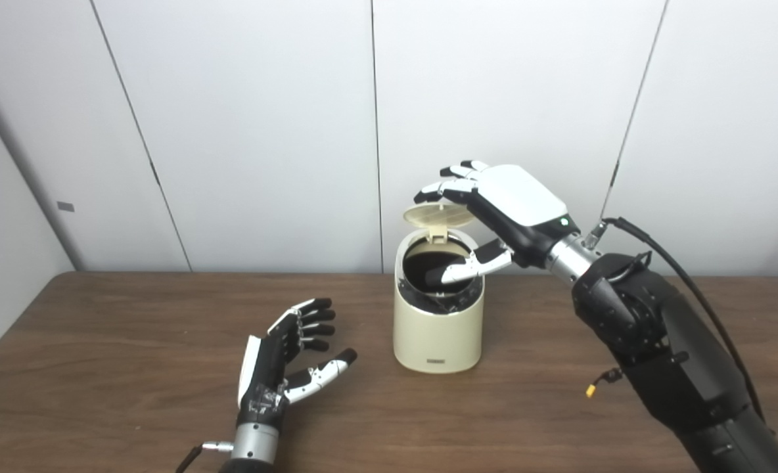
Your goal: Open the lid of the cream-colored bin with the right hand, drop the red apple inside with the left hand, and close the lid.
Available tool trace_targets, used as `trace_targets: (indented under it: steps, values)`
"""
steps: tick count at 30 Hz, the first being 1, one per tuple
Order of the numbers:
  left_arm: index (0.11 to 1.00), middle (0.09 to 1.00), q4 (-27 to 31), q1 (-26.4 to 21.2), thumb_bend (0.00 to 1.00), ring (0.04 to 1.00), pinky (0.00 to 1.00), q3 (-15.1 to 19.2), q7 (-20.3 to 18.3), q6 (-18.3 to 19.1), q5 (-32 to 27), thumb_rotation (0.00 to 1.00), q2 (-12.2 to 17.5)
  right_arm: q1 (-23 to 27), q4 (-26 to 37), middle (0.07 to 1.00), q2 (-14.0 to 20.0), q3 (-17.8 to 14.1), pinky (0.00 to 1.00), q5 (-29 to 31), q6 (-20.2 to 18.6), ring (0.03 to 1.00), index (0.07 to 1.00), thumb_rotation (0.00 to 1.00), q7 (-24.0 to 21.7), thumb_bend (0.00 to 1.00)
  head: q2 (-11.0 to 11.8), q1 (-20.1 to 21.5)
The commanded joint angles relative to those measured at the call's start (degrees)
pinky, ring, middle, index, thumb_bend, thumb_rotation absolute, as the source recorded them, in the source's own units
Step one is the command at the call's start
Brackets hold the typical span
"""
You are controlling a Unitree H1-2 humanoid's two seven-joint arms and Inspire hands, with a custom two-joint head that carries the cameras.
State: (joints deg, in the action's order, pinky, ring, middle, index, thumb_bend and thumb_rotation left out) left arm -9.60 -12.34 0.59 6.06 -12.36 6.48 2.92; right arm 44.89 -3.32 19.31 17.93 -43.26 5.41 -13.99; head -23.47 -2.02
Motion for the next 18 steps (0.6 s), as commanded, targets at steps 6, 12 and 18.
trace_targets:
  steps: [6,12,18]
  values:
    - [0.756,0.73,1.5,-0.5,0.69,0.681,0.6,0.5,-0.1,-1.1,-0.6,0.03,-0.1,0.7,3.9,0.723,1.5,-0.8,0.94,-1.4,2.3,0.877,0.72,0.5,1.4,0.62,-0.4,0.1]
    - [0.756,0.729,2.0,-0.3,0.69,0.687,0.6,0.5,-0.3,-0.9,-0.4,0.04,0.0,-0.8,6.2,0.687,1.8,-1.2,0.94,-2.0,2.2,0.849,0.69,0.48,0.9,0.62,-0.9,0.0]
    - [0.749,0.728,2.7,-0.1,0.68,0.686,0.61,0.5,-0.3,-0.2,0.0,0.03,0.1,-2.1,7.6,0.661,2.2,-1.1,0.93,-2.8,2.4,0.842,0.665,0.46,0.8,0.61,-1.3,0.0]
